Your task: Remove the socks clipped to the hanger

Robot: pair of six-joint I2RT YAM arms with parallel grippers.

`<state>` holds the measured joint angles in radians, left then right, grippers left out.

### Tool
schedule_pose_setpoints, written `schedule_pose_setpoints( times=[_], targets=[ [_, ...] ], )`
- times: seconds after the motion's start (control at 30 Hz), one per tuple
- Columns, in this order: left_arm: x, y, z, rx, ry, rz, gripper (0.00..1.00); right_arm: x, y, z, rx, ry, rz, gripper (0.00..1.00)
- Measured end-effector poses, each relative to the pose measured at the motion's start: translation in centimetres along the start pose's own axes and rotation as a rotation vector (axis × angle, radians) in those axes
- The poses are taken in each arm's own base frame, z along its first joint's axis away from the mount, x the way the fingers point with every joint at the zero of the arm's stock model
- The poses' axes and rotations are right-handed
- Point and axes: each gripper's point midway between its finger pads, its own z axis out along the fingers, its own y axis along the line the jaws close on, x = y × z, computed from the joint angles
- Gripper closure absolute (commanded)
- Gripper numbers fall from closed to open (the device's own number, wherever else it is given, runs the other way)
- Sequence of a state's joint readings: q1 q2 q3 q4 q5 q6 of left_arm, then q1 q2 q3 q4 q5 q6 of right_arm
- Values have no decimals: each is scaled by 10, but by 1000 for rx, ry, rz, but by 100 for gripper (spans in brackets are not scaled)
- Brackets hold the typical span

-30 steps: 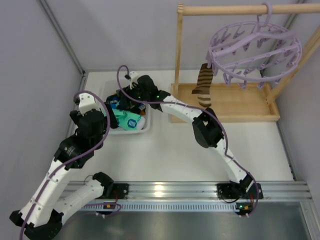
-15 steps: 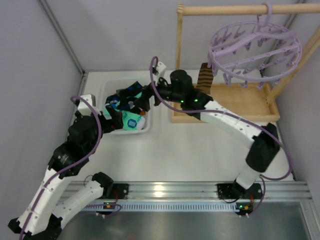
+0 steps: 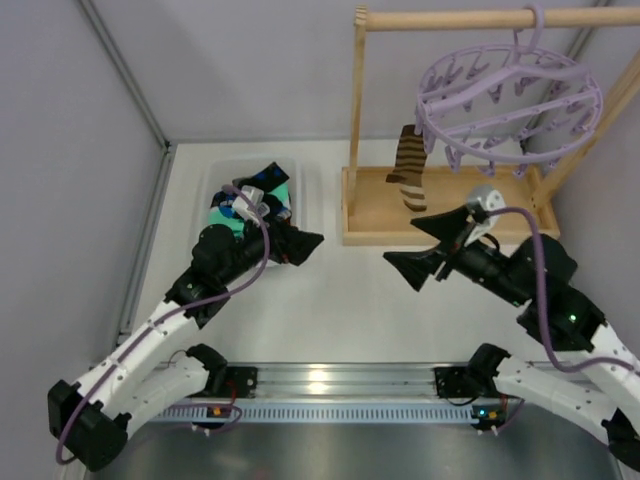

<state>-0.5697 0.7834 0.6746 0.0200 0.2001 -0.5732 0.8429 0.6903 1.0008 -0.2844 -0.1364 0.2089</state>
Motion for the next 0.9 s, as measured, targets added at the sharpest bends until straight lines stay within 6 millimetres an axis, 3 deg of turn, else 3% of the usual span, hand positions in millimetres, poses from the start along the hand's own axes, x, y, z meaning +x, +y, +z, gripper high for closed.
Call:
schedule_pose_setpoints(
  times=[0.1, 0.37, 0.6, 0.73, 0.9],
  targets=[
    [3, -5, 21, 62, 19, 15, 2, -12, -11, -33, 90, -57, -3, 1],
    [15, -17, 93, 154, 95, 142, 2, -17, -49, -110, 353, -149, 4, 1],
    [11, -61, 161, 259, 69, 286, 2, -18, -64, -143, 461, -201, 12, 1],
    [4, -60, 198, 252, 32, 311, 2, -15, -70, -157, 496, -215, 15, 1],
    [12, -45, 235, 204, 22, 345, 2, -18, -68, -172, 497, -259, 21, 1]
  ],
)
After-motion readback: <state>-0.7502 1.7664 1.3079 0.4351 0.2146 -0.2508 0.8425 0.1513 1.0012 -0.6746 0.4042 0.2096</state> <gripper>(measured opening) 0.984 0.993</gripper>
